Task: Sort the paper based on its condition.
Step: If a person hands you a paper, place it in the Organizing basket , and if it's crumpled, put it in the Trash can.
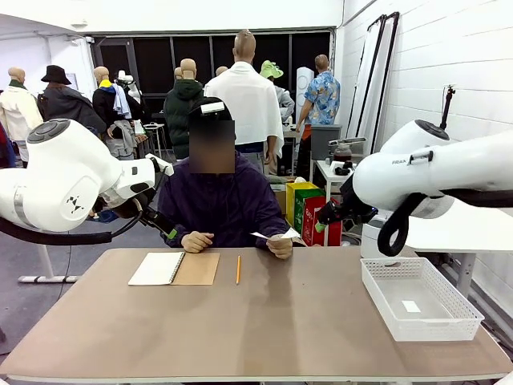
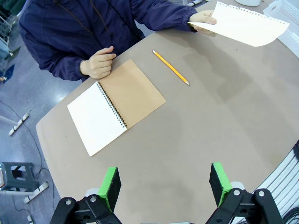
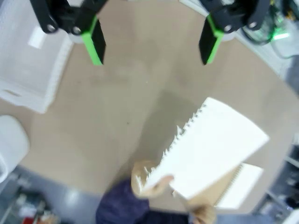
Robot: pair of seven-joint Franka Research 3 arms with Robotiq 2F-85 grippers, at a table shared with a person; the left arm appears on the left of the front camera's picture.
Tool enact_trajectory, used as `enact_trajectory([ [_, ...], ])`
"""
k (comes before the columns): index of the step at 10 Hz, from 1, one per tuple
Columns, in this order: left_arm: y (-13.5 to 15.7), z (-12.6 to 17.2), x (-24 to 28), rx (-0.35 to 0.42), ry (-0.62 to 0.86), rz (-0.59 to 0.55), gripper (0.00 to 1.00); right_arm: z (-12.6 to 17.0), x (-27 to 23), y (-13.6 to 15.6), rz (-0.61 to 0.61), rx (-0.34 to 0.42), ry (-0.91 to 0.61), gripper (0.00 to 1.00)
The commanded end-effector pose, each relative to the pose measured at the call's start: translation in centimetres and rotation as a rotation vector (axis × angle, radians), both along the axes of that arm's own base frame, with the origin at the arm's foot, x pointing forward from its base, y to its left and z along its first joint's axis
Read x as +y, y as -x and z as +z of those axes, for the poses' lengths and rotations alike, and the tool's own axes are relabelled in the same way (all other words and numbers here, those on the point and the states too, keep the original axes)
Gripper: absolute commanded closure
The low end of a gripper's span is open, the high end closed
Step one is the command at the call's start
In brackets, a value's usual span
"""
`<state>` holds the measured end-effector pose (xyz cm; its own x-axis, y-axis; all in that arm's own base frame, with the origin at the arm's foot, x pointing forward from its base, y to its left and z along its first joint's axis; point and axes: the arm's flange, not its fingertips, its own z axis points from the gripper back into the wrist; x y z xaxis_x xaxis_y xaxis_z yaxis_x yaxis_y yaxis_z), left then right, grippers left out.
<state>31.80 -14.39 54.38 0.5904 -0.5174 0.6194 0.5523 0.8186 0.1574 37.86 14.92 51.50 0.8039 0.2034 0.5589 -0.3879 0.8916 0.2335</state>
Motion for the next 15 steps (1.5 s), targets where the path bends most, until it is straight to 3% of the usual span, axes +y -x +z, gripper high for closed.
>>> enact_trajectory([
  [1,0.0,0.0,0.0,0.002,-0.001,-0.011,0.0,-0.6,-0.3,-1.7,-0.086,0.1,-0.121,0.0],
  [2,0.0,0.0,0.0,0.002,-0.001,-0.011,0.0,-1.0,-0.5,-1.8,-0.104,0.139,-0.128,0.0],
  [3,0.0,0.0,0.0,0.002,-0.001,-0.011,0.0,-0.5,-0.5,-1.8,-0.104,0.101,-0.081,0.0],
  [8,0.0,0.0,0.0,0.002,-0.001,-0.011,0.0,-0.9,-0.4,-1.4,-0.088,0.097,-0.087,0.0],
  [10,0.0,0.0,0.0,0.002,-0.001,-0.011,0.0,-1.9,-1.5,-5.0,-0.192,0.317,-0.296,0.0],
  [15,0.0,0.0,0.0,0.002,-0.001,-0.011,0.0,-5.8,-2.3,-10.2,-0.229,0.62,-0.549,0.0],
])
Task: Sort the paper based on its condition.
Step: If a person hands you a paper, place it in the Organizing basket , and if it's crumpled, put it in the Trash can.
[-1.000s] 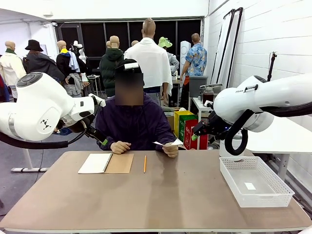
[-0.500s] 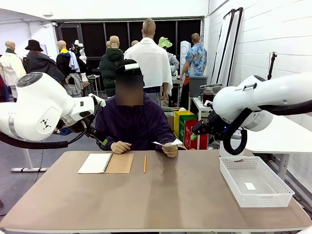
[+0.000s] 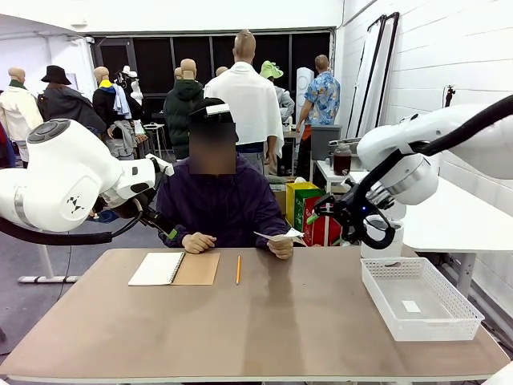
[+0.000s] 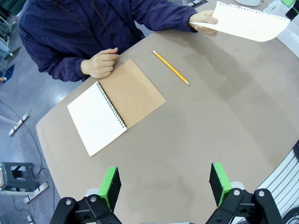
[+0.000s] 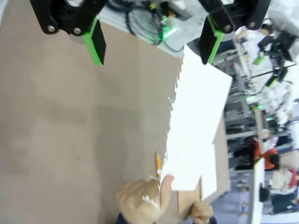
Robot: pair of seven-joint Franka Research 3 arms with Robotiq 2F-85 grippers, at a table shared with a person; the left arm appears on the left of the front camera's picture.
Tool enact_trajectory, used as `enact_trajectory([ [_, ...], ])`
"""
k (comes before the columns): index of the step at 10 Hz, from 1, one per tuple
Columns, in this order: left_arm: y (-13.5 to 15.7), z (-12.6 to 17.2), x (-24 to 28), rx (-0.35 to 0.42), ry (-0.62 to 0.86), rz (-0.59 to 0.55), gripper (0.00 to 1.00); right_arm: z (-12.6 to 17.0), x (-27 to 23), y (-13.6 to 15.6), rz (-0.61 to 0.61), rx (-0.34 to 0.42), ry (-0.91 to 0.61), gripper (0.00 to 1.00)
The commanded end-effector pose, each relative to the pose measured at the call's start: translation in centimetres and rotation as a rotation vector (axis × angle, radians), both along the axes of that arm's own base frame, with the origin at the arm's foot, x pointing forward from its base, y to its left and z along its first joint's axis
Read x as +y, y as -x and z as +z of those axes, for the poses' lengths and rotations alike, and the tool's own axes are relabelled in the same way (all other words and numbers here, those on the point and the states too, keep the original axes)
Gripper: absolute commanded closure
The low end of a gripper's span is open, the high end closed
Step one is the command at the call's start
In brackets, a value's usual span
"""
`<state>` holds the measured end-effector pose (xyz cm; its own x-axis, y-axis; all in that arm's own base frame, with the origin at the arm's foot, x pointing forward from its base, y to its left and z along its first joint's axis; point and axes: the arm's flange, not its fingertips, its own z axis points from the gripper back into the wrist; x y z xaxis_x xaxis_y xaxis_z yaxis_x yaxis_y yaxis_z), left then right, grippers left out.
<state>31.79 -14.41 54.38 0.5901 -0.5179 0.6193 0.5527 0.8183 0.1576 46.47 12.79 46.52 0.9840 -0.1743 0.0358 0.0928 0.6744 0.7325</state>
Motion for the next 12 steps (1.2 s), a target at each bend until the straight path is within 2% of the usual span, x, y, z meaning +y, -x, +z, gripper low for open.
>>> enact_trajectory([
  [1,0.0,0.0,0.1,0.002,-0.001,-0.01,0.0,-1.8,-0.3,-1.9,-0.002,0.11,-0.104,0.0],
  [4,0.0,0.0,0.1,0.002,-0.001,-0.01,0.0,-4.7,0.1,-3.5,0.013,0.234,-0.207,0.0],
  [8,0.0,0.0,0.1,0.002,-0.001,-0.01,0.0,-6.4,1.7,-5.8,0.032,0.291,-0.284,0.0],
  [11,0.0,0.0,0.1,0.002,-0.001,-0.01,0.0,-7.2,2.8,-6.5,0.073,0.333,-0.336,0.0],
  [12,0.0,0.0,0.1,0.002,-0.001,-0.01,0.0,-7.3,3.0,-6.9,0.058,0.336,-0.342,0.2],
])
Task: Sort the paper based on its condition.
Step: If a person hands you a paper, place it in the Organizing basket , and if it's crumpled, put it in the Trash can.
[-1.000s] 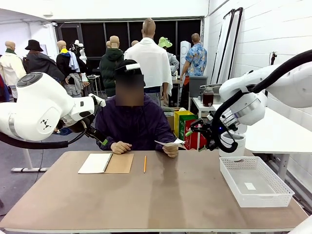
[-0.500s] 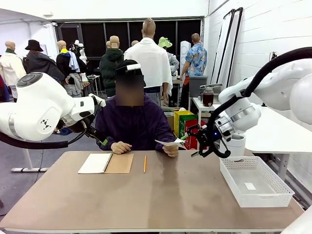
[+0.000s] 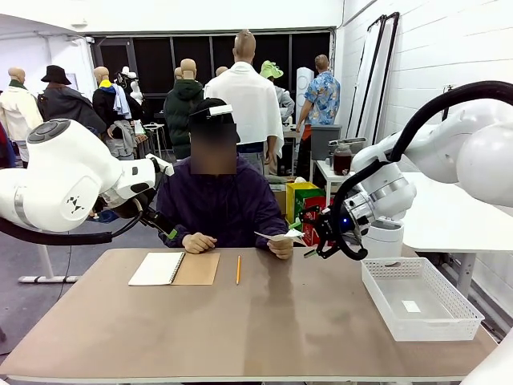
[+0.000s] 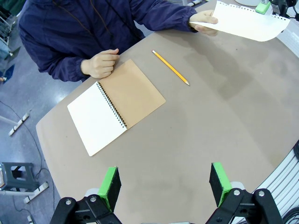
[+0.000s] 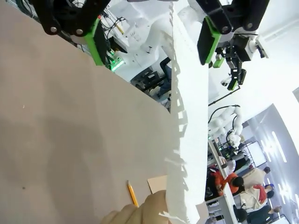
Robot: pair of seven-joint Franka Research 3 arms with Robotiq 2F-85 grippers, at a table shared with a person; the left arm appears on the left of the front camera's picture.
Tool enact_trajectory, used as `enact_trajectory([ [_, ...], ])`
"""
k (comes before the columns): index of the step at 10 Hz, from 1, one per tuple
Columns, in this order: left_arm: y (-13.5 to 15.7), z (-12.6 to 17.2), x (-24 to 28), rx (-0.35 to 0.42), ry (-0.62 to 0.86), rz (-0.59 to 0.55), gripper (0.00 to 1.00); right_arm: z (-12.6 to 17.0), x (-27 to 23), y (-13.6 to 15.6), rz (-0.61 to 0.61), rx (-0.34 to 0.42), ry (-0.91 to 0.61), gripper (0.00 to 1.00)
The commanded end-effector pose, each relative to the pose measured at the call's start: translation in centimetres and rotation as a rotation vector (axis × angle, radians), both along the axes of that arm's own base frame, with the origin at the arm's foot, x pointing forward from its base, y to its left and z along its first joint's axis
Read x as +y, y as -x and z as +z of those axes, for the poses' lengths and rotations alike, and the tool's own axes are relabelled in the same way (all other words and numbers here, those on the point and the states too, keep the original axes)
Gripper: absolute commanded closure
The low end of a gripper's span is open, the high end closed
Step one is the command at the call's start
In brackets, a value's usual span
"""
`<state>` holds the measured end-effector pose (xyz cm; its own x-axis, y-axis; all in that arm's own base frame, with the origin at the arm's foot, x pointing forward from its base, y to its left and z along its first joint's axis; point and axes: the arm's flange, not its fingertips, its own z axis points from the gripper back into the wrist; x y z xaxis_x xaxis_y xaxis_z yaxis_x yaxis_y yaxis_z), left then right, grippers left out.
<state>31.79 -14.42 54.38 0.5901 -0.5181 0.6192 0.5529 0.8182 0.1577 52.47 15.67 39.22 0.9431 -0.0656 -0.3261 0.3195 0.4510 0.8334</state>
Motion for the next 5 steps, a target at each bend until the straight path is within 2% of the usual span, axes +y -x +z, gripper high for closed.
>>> enact_trajectory([
  [1,-0.01,-0.03,0.06,0.002,-0.001,-0.01,0.0,0.28,-0.02,-1.03,-0.052,-0.013,-0.063,0.39],
  [3,-0.01,-0.03,0.06,0.002,-0.001,-0.01,0.0,0.41,-0.01,-1.63,-0.066,-0.039,-0.06,0.52],
  [4,-0.01,-0.03,0.06,0.002,-0.001,-0.01,0.0,0.39,-0.08,-1.61,-0.057,-0.031,-0.075,0.72],
  [5,-0.01,-0.03,0.06,0.002,-0.001,-0.01,0.0,0.46,0.09,-1.69,-0.056,-0.034,-0.075,0.87],
])
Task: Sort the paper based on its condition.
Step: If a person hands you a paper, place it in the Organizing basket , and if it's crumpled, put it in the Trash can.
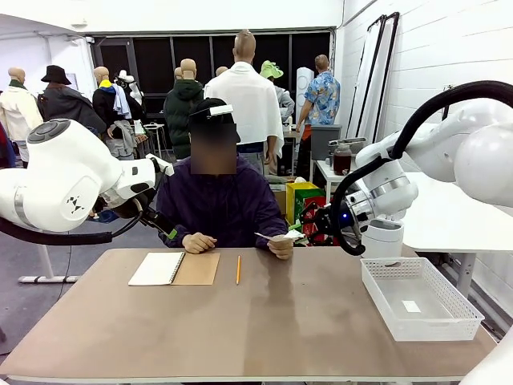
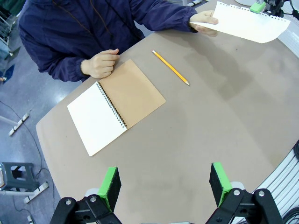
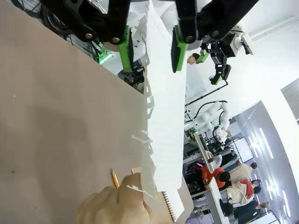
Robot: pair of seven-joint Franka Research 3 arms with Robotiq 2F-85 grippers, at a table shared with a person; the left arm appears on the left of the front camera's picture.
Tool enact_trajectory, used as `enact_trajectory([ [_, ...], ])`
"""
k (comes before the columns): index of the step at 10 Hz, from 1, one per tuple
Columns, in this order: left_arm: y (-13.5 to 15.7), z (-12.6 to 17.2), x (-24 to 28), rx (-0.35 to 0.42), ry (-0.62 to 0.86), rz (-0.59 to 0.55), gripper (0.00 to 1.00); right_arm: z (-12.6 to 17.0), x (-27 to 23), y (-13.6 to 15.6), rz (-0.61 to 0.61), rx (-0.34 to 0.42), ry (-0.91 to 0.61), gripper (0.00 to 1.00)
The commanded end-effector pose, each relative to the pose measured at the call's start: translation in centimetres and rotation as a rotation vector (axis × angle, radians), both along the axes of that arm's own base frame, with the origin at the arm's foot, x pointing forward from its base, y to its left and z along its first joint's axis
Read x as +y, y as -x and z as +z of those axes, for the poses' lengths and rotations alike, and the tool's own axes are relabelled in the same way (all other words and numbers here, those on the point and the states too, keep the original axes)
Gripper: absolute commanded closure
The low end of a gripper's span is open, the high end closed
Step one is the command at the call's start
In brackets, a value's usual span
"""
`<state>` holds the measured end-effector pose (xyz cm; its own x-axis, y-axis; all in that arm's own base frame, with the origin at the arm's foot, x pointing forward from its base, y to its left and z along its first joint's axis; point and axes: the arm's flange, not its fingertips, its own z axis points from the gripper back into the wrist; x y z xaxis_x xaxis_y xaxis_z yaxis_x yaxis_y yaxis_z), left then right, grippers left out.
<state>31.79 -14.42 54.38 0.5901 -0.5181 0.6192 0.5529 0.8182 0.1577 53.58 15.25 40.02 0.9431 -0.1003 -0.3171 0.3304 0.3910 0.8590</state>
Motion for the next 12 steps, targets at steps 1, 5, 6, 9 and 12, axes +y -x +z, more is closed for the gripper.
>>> enact_trajectory([
  [1,0.0,0.0,0.1,0.002,-0.001,-0.01,0.0,-0.3,0.7,-0.6,0.004,-0.015,-0.024,0.95],
  [5,0.0,0.0,0.1,0.002,-0.001,-0.01,0.0,-0.2,0.9,-0.7,0.014,-0.005,-0.023,1.0],
  [6,0.0,0.0,0.1,0.002,-0.001,-0.01,0.0,-0.1,0.9,-0.5,0.018,-0.003,-0.024,1.0],
  [9,0.0,0.0,0.1,0.002,-0.001,-0.01,0.0,1.5,0.6,0.5,0.082,-0.041,-0.057,1.0],
  [12,0.0,0.0,0.1,0.002,-0.001,-0.01,0.0,5.1,-0.7,3.0,0.175,-0.216,0.025,1.0],
])
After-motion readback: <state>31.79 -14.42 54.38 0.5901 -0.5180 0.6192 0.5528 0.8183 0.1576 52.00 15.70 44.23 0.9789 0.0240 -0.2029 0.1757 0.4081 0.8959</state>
